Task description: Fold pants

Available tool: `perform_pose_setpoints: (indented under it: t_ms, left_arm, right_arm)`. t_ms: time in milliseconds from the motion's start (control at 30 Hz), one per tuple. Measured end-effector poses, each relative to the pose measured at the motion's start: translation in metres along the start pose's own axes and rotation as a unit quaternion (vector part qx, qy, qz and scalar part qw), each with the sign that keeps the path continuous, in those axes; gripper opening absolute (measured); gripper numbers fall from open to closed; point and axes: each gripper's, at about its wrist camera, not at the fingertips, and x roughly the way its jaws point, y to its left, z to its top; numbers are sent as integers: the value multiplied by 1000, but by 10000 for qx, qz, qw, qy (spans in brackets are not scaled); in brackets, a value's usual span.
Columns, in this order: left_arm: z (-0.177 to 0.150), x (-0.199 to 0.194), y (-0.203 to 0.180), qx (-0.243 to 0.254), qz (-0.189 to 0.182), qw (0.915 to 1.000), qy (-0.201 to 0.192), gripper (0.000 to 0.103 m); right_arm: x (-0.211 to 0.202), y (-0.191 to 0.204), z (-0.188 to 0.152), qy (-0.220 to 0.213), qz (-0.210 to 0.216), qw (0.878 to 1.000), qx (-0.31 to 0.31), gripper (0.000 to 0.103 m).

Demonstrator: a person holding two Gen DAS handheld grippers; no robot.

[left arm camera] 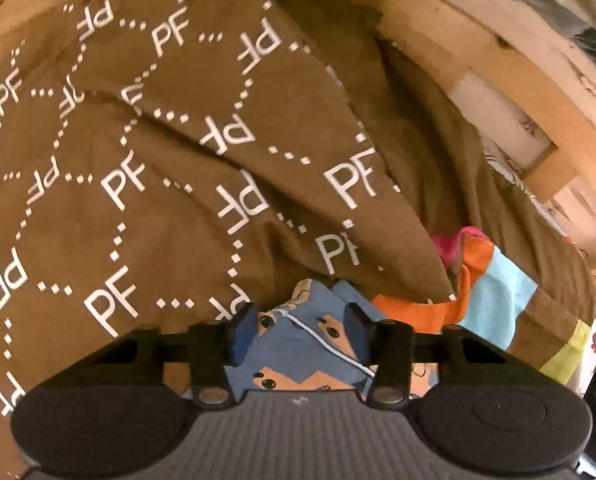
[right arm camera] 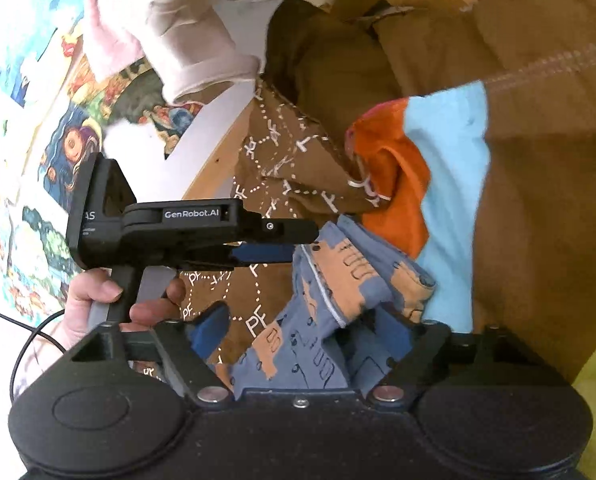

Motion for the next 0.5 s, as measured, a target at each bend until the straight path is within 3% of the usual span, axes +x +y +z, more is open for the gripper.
perform_pose_setpoints:
  t_ms: [133, 167, 233, 300, 333, 400, 500]
  left_arm:
    - [-1, 5, -7, 203, 6, 9998, 22, 45]
    - [-2, 6, -10, 249, 29, 9997, 3, 45]
    - [-2, 8, -15, 329, 124, 9994, -19, 34]
    - [-4, 8, -20, 432, 250, 9987, -80, 22]
    - [-5, 7, -22, 459, 293, 9985, -116, 21]
    - [-7, 4, -27, 501, 351, 9979, -224, 18]
    - [-12, -5, -39, 775, 459, 9948, -485, 17]
  right_arm:
    - [-1, -9, 2, -70, 6, 9995, 317, 65]
    - [-1, -12, 4, -93, -26, 9992, 396, 60]
    - [-1, -17, 5, -128, -103, 9985, 529, 50]
    - [-2, -20, 5, -163, -236, 9978, 592, 32]
    - [-3, -21, 5, -176, -311, 9977, 578, 27]
    - [-6, -17, 3, -240, -506, 9976, 416, 14]
    - [-11, -1, -2, -245, -1022, 9942, -223, 6]
